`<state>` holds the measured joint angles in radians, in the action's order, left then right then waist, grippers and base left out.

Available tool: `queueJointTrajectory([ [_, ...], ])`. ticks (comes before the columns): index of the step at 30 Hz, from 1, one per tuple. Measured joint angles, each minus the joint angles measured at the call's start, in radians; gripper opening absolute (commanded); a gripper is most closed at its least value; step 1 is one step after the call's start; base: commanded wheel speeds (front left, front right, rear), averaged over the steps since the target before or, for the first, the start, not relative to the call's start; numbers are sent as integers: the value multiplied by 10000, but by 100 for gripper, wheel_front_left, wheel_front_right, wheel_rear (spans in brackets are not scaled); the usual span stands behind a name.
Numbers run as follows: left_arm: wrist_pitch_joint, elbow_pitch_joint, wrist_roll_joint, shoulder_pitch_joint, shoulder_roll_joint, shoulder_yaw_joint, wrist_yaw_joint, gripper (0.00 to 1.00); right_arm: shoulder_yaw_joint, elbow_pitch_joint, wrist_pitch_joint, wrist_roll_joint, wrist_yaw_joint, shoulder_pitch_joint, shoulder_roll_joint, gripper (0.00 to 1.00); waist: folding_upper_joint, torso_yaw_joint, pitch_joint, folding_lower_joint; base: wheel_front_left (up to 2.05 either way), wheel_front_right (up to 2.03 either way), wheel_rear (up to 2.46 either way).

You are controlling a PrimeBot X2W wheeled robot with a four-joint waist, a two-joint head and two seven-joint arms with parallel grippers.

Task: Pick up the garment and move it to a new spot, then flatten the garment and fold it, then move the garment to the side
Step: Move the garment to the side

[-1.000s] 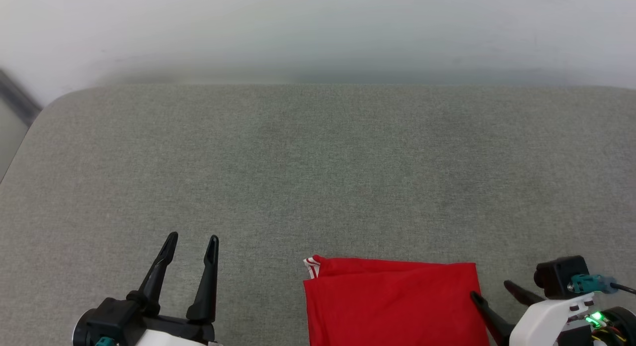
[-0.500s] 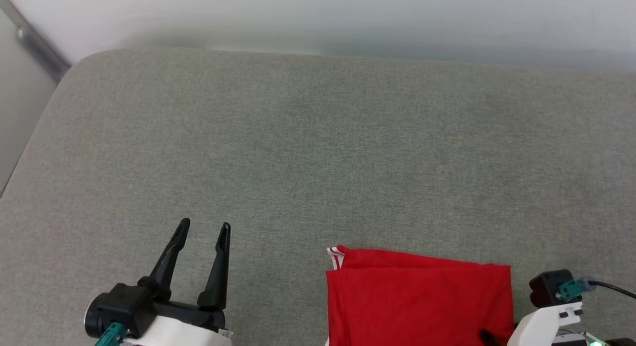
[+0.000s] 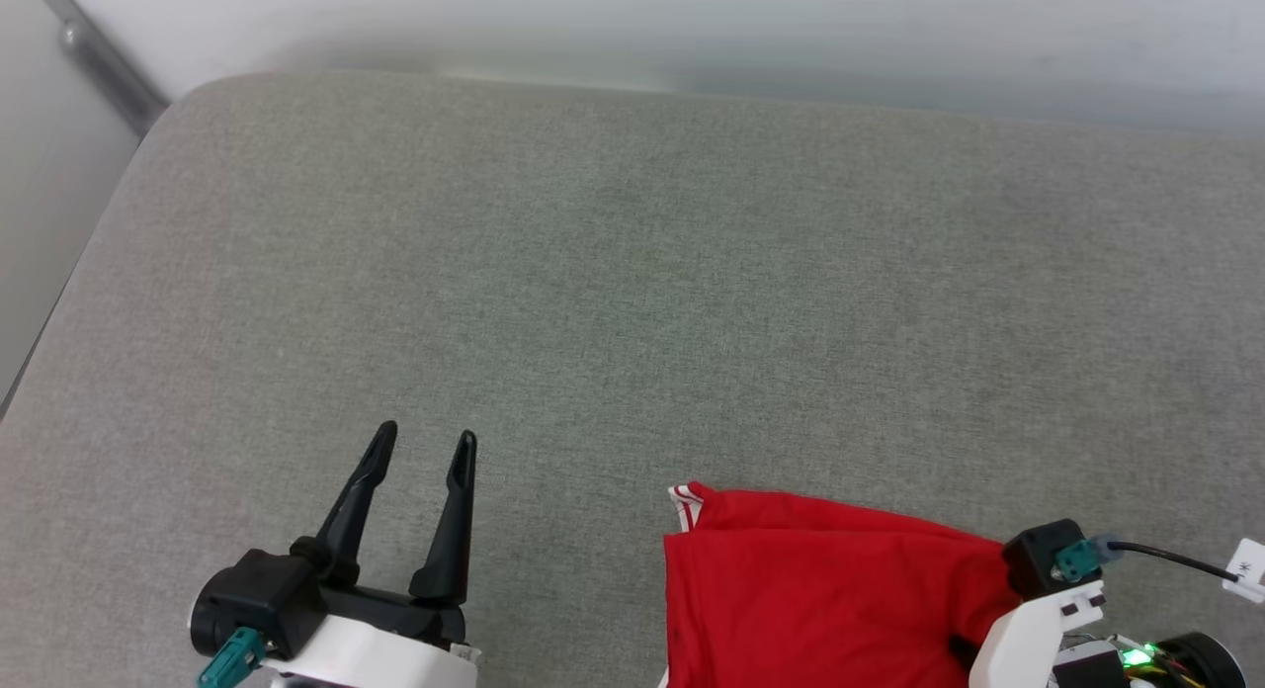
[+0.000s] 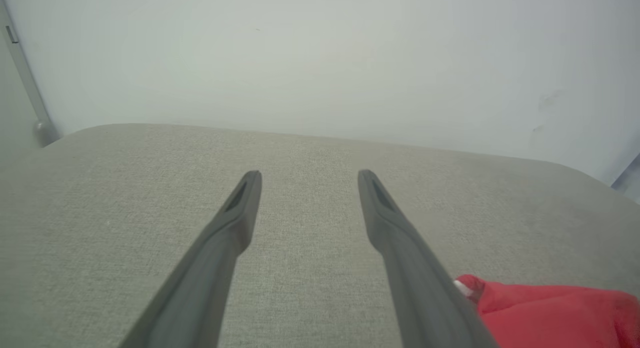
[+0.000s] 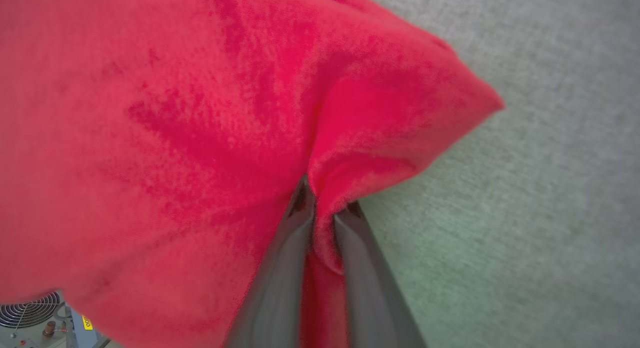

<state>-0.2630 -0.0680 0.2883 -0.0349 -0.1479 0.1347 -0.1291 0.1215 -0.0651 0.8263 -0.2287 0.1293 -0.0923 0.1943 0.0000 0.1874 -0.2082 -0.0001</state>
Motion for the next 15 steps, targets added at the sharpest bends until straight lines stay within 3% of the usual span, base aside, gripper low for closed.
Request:
queueJointTrajectory([
  [7,0,-59,274,-24,2,153,0,100,811,12,-717,621,29,668,825,0,0,-439,276,0,0,0,0],
  [15,0,-128,228,-25,-44,621,0,100,2174,-353,-1089,1638,19,2502,3264,0,0,-1661,414,0,0,0,0],
])
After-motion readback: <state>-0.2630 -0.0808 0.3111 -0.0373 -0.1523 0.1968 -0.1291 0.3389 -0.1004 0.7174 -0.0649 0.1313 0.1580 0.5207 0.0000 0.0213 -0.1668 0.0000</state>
